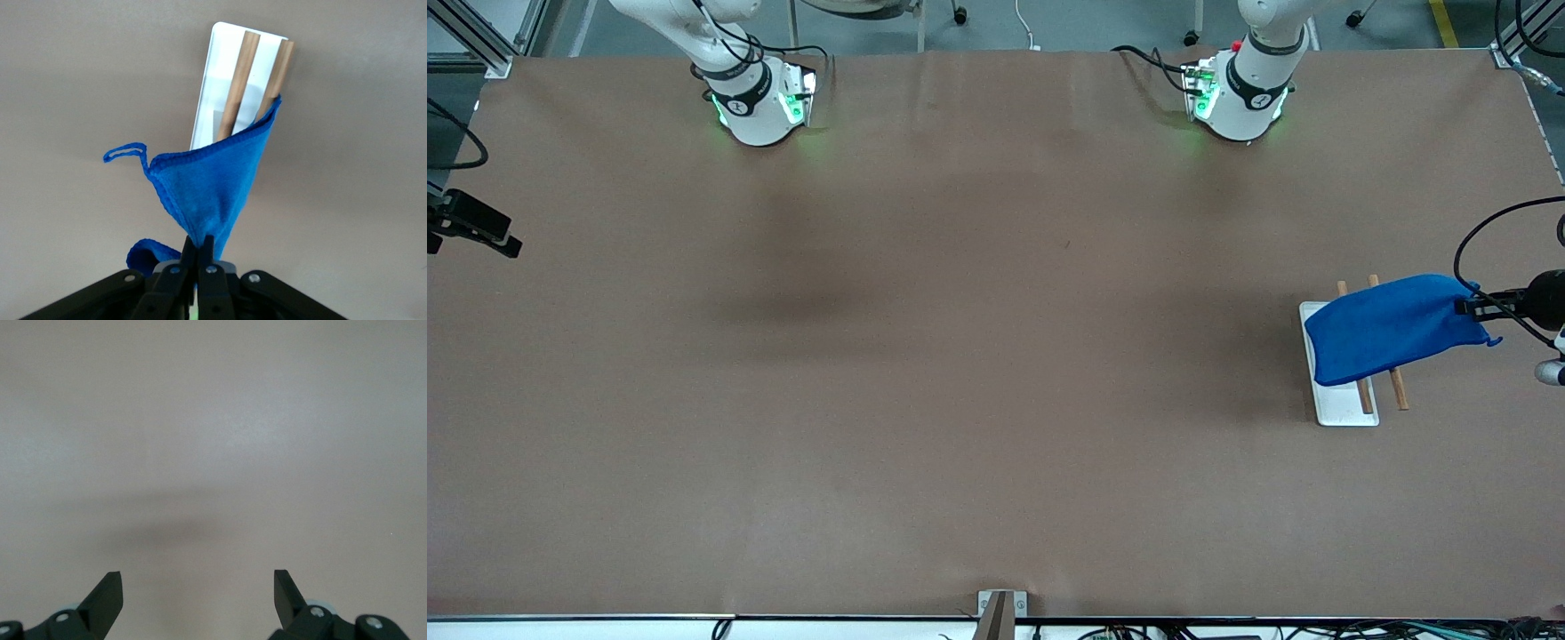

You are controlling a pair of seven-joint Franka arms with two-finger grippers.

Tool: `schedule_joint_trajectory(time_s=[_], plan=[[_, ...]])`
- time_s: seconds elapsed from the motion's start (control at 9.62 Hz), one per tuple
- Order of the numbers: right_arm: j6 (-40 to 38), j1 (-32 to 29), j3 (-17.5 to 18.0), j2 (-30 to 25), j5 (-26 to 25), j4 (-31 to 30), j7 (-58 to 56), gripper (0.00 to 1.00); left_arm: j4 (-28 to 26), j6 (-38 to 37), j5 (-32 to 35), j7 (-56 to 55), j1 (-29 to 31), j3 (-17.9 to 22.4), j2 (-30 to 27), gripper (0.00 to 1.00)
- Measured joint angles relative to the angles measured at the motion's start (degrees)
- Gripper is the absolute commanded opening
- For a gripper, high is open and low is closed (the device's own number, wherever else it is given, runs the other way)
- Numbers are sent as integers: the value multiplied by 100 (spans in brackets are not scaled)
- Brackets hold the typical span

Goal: Right arm passes towel to left arm to hang
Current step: 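Lower the towel over the dowel tops with the left gripper, then open the left gripper and raise it away from the draped towel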

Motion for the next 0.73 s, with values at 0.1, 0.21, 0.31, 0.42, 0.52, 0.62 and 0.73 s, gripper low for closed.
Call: schedule_joint_trajectory(time_s=[0.1, 0.21, 0.31, 0.42, 0.52, 0.62, 0.73], plan=[[1, 1, 2, -2, 0, 45, 0, 100, -1, 23, 60, 113, 38, 2, 54, 7], [1, 1, 2, -5, 1, 121, 0, 100, -2, 94, 109, 199, 99, 3, 112, 9], [0, 3, 4, -7, 1, 206, 0, 100, -2, 180, 200, 284, 160, 4, 164, 12], [0, 6, 6, -10, 2, 283, 0, 100, -2, 237, 299, 415, 191, 4, 207, 27], [-12, 21, 10, -11, 2, 335, 0, 100, 0, 300, 363, 550, 211, 4, 248, 62], [-96, 62, 14, -11, 2, 342, 1, 100, 10, 360, 386, 647, 238, 4, 283, 100], [-250, 93, 14, -10, 2, 340, 4, 100, 27, 402, 388, 709, 268, 5, 308, 100]])
